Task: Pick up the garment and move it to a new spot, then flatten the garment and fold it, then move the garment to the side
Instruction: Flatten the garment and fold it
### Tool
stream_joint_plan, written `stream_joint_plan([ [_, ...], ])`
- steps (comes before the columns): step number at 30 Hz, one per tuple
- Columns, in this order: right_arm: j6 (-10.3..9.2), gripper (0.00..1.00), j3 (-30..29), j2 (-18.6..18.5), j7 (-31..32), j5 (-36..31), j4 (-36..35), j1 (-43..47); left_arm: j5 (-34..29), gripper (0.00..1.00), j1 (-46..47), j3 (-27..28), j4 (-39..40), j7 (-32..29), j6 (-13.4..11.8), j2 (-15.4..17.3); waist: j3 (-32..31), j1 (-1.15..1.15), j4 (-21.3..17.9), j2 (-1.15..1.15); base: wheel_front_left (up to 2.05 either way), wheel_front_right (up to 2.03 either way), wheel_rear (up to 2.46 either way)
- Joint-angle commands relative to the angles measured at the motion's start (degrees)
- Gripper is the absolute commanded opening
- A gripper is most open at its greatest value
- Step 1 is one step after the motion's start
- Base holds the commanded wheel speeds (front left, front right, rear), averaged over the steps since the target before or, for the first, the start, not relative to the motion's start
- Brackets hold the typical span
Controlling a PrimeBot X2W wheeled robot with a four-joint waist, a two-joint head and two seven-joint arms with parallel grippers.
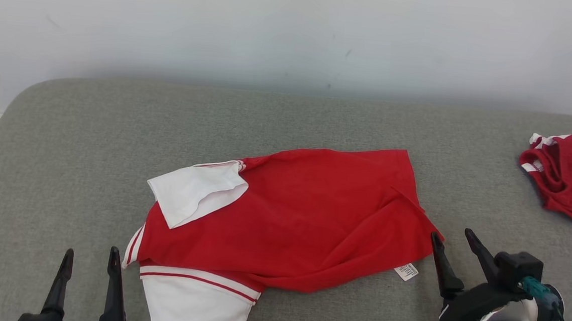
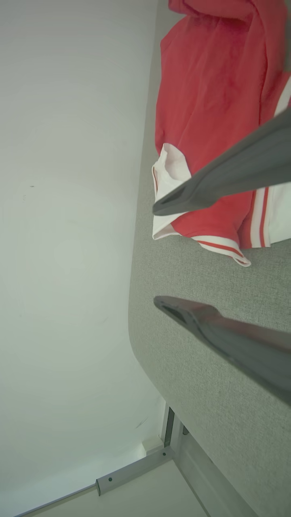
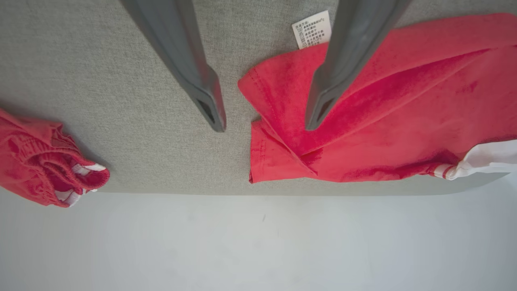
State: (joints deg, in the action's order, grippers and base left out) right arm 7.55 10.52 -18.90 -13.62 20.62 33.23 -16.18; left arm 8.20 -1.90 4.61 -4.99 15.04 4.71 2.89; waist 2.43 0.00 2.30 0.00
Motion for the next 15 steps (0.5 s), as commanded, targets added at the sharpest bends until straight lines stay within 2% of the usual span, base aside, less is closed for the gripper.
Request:
stream_joint_plan([
  [1, -0.16, 1.0, 0.22, -0.34, 0.18, -0.06, 0.51, -0.57, -0.4, 1.0, -0.44, 0.11, 0.14, 0.18, -0.09, -0.01, 0.08, 0.0, 0.5, 0.0, 0.0, 0.0, 0.0],
  [11, -0.16, 1.0, 3.66, -1.52, 1.83, 0.97, 13.41, -7.55, -0.32, 1.0, 0.87, -0.18, -0.61, 0.17, 0.53, -0.03, 1.65, 0.0, 3.3, 0.0, 0.0, 0.0, 0.0],
  [13, -0.16, 0.47, 4.49, -0.95, 1.9, 1.79, 15.73, -8.62, -0.24, 1.0, 0.87, -0.16, -0.64, 0.18, 0.51, -0.03, 1.93, 0.0, 3.43, 0.0, 0.0, 0.0, 0.0],
  [14, -0.16, 0.02, 4.97, -0.89, 1.8, 2.12, 16.76, -9.12, -0.16, 1.0, 0.88, -0.2, -0.64, 0.18, 0.45, -0.03, 2.07, 0.0, 3.46, 0.0, 0.0, 0.0, 0.0],
  [15, -0.16, 0.0, 5.34, -0.95, 1.52, 2.49, 17.64, -9.63, -0.1, 1.0, 0.97, -0.22, -0.66, 0.18, 0.4, -0.03, 2.21, 0.0, 3.48, 0.0, 0.0, 0.0, 0.0],
])
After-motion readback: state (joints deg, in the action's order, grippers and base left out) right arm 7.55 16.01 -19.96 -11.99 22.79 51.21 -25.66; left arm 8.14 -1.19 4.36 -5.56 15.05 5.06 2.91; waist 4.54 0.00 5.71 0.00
